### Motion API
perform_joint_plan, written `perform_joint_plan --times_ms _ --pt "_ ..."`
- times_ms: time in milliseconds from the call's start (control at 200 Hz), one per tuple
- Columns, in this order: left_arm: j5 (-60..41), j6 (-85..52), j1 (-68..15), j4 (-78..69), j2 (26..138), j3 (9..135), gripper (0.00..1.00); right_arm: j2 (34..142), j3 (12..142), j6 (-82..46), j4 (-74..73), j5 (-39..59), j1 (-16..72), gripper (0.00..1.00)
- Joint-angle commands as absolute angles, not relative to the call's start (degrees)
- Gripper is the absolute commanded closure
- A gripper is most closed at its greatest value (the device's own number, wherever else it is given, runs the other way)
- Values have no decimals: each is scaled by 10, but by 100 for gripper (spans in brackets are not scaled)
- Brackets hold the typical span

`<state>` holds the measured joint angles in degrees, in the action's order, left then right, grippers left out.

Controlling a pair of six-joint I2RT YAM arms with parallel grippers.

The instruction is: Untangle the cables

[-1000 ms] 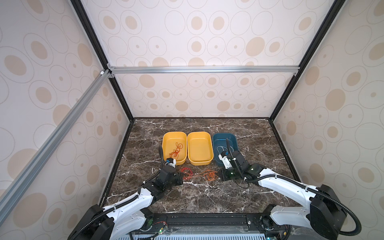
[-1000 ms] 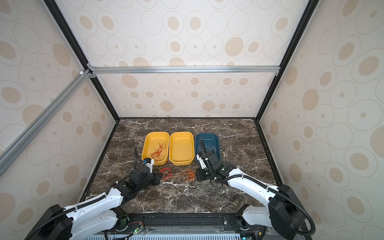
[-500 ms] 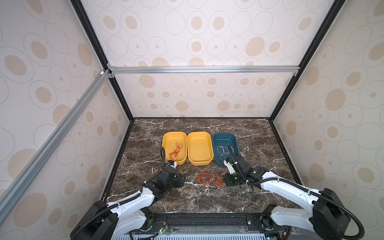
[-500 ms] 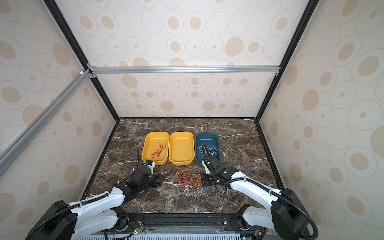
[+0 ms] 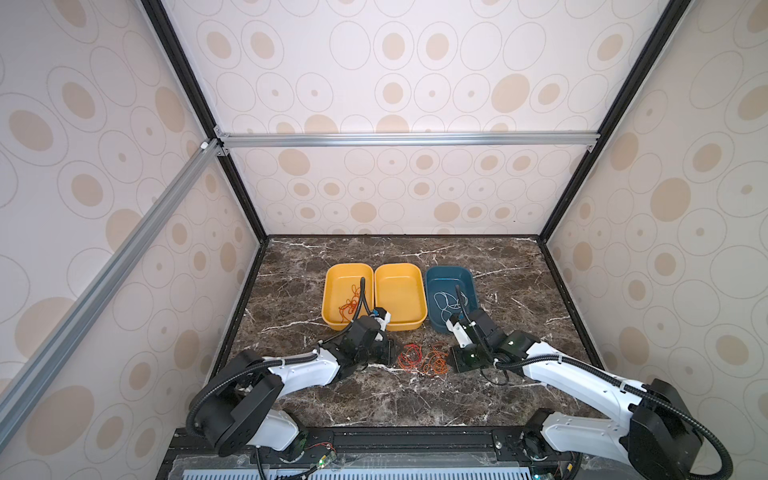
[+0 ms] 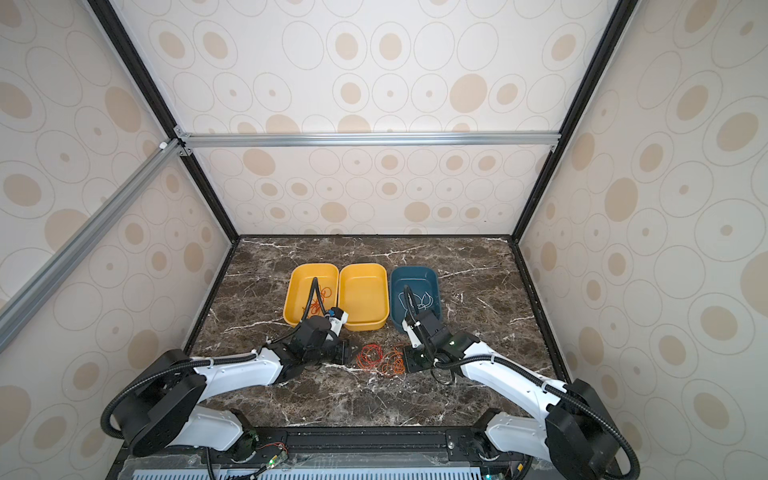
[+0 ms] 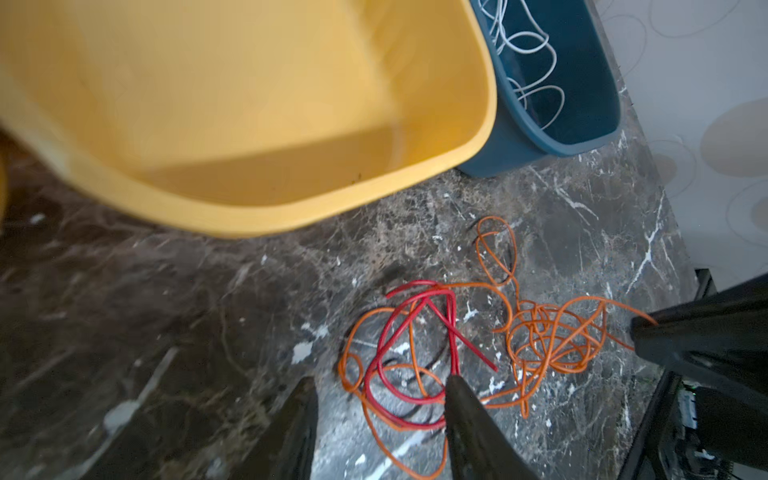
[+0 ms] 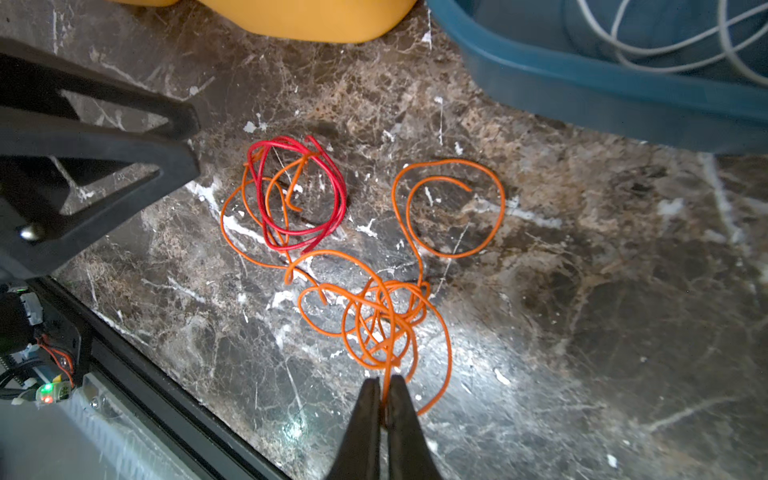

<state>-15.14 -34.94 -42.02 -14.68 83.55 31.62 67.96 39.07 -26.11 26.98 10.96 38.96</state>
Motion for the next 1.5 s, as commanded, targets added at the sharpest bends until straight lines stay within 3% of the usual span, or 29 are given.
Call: perform_joint_plan --times_ms 0,240,600,700,850,1496 --pt "-169 -298 -425 -149 877 362 52 693 408 -252 274 126 389 90" --pt "-178 -267 -425 -112 927 403 55 700 405 -260 266 133 389 91" --pt "-176 -273 -425 -107 927 398 73 705 404 -268 262 124 389 92" --pt "-177 -281 -425 -109 916 394 79 703 404 -269 264 121 389 92" --pt "-168 -293 -425 -118 877 379 100 694 405 -275 275 96 389 93" --pt "-133 -326 -413 -82 710 316 100 667 418 -340 410 -63 334 96"
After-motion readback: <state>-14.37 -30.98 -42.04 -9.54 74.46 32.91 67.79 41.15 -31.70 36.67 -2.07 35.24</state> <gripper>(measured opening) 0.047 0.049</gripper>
